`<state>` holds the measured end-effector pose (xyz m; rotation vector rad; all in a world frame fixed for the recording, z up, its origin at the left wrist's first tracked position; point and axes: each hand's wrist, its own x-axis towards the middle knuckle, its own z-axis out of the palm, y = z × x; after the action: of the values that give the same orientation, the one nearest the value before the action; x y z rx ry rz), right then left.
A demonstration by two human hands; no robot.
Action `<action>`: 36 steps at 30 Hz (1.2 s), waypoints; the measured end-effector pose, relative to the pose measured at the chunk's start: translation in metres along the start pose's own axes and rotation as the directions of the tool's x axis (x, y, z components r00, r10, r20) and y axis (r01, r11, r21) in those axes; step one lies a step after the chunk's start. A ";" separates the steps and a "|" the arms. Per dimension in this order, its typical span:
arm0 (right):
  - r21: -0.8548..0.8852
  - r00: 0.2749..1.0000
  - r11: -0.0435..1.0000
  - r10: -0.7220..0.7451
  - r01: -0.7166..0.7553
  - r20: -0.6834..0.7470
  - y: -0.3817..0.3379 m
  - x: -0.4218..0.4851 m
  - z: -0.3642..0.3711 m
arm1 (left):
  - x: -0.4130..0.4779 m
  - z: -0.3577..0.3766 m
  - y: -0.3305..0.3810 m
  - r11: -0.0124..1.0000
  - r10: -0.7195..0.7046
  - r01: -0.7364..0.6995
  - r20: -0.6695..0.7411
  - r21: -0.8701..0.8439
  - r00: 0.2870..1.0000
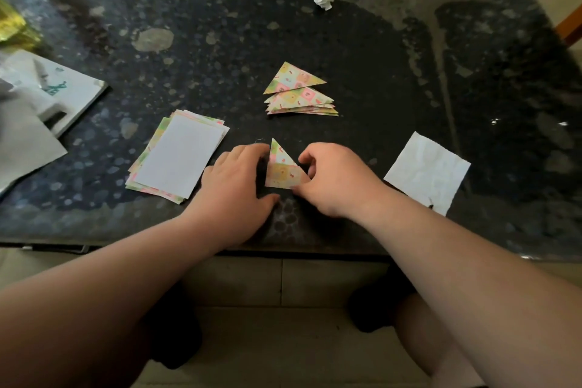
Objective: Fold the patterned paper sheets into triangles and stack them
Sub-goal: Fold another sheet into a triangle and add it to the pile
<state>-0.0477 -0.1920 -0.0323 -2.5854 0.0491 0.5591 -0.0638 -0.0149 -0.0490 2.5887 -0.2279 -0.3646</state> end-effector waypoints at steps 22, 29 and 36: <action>-0.047 0.933 0.932 -0.358 0.359 0.022 0.040 -0.018 0.001 | 0.016 -0.034 -0.009 0.903 0.391 -0.397 0.071 0.161 0.918; -0.044 0.917 0.917 -0.398 0.397 -0.015 0.043 -0.015 0.006 | 0.007 -0.008 0.009 0.860 0.367 -0.428 0.248 0.277 0.897; -0.070 0.924 0.922 -0.382 0.380 -0.019 0.040 -0.012 0.005 | -0.002 -0.004 0.015 0.869 0.335 -0.390 0.218 0.303 0.916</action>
<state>-0.0662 -0.2259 -0.0497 -2.5698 -0.4607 0.3777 -0.0661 -0.0254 -0.0370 2.7679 -0.8984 -0.4211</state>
